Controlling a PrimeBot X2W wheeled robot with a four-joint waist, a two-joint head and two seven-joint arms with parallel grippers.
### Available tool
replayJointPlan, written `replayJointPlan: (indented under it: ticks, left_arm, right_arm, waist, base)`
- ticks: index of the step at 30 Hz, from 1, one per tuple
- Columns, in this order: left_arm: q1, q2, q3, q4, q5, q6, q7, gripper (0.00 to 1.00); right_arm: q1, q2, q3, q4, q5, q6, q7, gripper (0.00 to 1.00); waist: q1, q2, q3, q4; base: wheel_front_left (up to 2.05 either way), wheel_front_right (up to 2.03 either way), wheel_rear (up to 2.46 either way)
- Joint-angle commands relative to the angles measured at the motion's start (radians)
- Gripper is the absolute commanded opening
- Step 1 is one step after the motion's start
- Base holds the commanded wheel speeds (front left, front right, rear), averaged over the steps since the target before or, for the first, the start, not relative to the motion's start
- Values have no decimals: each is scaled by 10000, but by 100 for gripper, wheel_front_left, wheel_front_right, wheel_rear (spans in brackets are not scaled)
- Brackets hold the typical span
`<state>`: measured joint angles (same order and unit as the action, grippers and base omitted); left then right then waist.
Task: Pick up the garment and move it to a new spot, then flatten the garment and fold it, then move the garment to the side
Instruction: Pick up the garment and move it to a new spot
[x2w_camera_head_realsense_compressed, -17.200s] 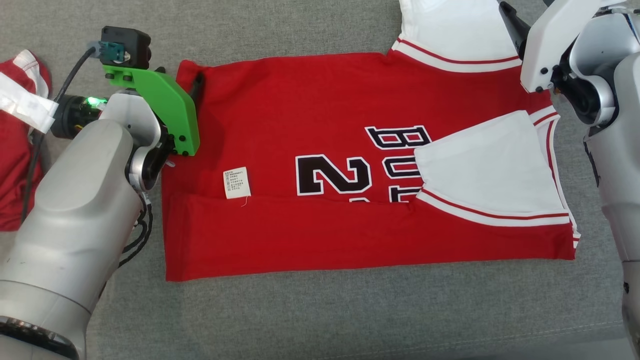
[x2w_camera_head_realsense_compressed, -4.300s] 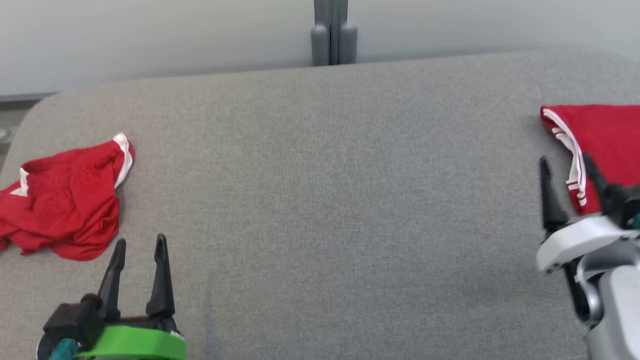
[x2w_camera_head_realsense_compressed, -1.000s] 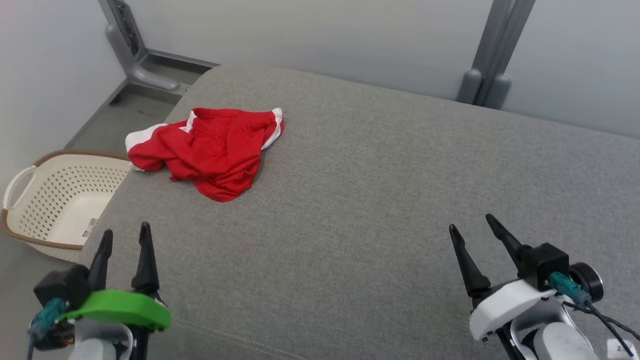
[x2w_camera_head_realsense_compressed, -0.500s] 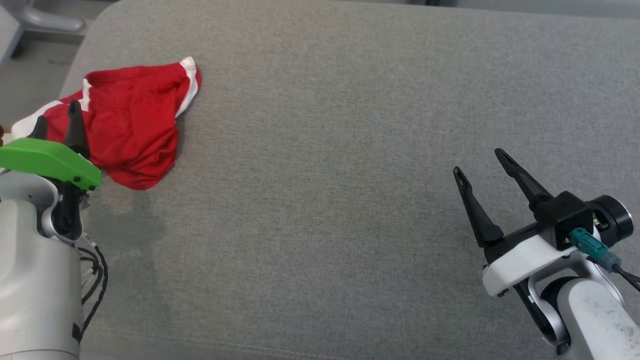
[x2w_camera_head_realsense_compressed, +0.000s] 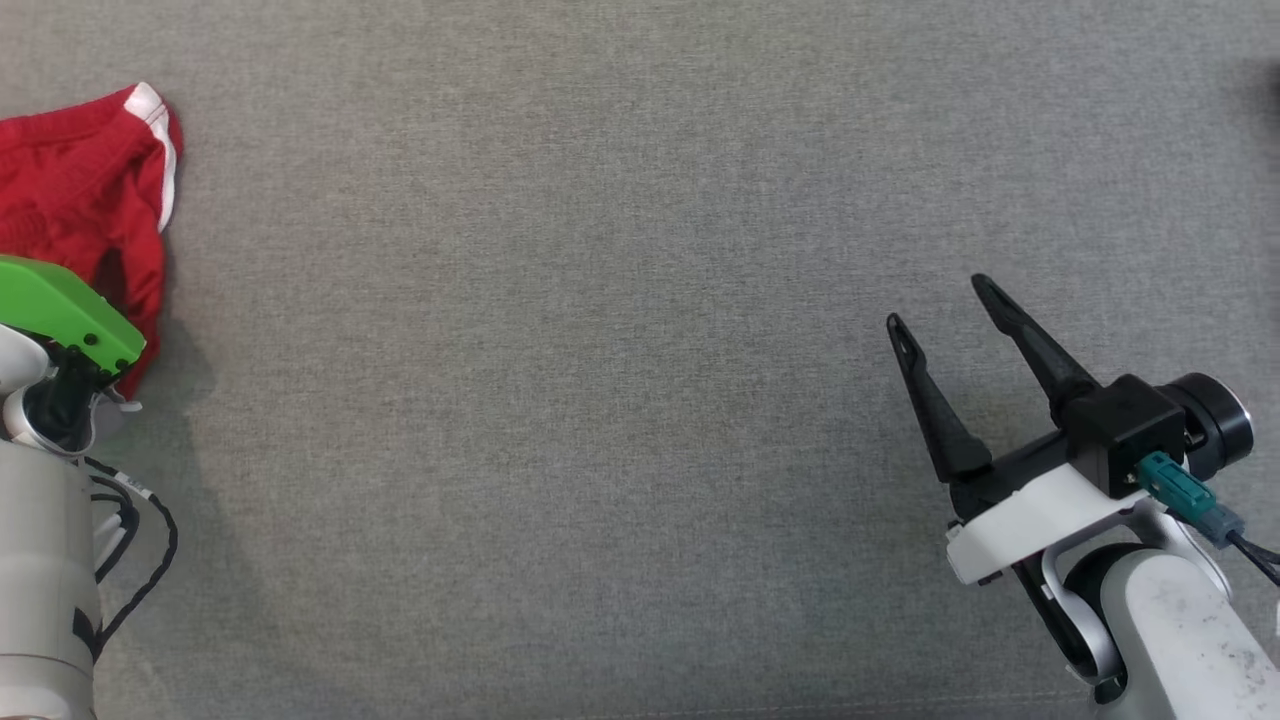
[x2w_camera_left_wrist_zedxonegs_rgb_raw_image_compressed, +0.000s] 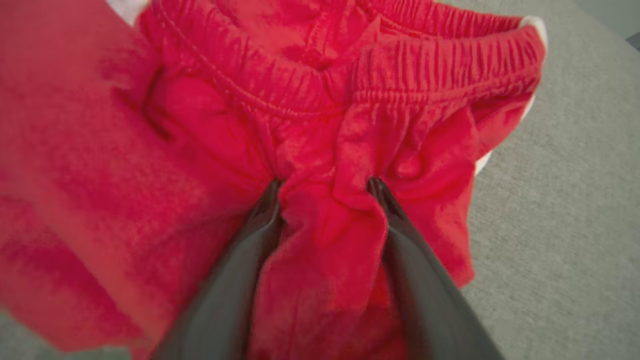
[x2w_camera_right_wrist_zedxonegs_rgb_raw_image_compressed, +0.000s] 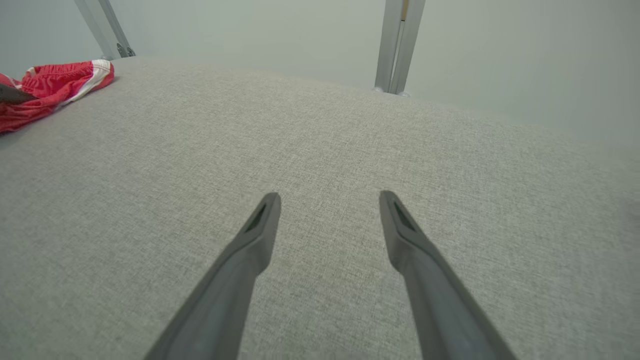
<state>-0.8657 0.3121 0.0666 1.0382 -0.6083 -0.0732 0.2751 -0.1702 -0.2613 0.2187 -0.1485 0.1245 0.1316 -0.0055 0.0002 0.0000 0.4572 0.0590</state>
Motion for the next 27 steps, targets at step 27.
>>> replayJointPlan:
  ticks: [27]
  left_arm:
    - [-145,-1645,-2994,-7111,-210,-486,1518,0]
  right_arm:
    - [586,1240,505,2321,749,-19,-1411,100]
  waist:
    - [-2,0,-4193,-1696]
  base:
    - [0,0,0]
